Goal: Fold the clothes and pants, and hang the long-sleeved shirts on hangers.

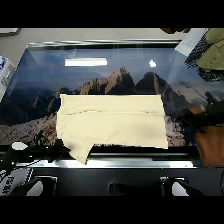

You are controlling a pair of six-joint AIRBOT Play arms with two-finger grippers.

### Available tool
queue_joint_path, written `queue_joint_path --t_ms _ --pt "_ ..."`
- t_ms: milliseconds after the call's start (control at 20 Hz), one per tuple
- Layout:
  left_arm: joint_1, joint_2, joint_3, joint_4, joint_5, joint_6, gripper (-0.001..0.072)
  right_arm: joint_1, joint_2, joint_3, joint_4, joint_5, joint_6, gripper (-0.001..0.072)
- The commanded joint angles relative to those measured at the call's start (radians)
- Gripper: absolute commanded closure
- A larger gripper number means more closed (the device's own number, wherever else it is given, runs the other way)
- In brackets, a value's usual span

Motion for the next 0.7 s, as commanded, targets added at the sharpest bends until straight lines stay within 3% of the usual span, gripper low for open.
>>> queue_joint_path --t_ms 0,100,350,650 --pt "-0.003 -0.002 0.001 -0.002 -0.010 0.003 0.0689 0.000 -0.029 0.000 -0.065 -0.039 -0.019 0.0277" --pt "-0.003 -0.002 0.001 -0.002 -0.013 0.003 0.0688 0.000 -0.089 -0.001 -0.068 -0.068 -0.035 0.0227" --pt "-0.003 -0.002 0.001 -0.002 -0.020 0.026 0.0688 0.000 -0.196 -0.031 -0.083 -0.103 -0.085 0.0227" --pt "-0.003 -0.002 0.001 -0.002 -0.027 0.025 0.0688 0.001 -0.209 -0.218 -0.037 -0.002 -0.162 0.0229"
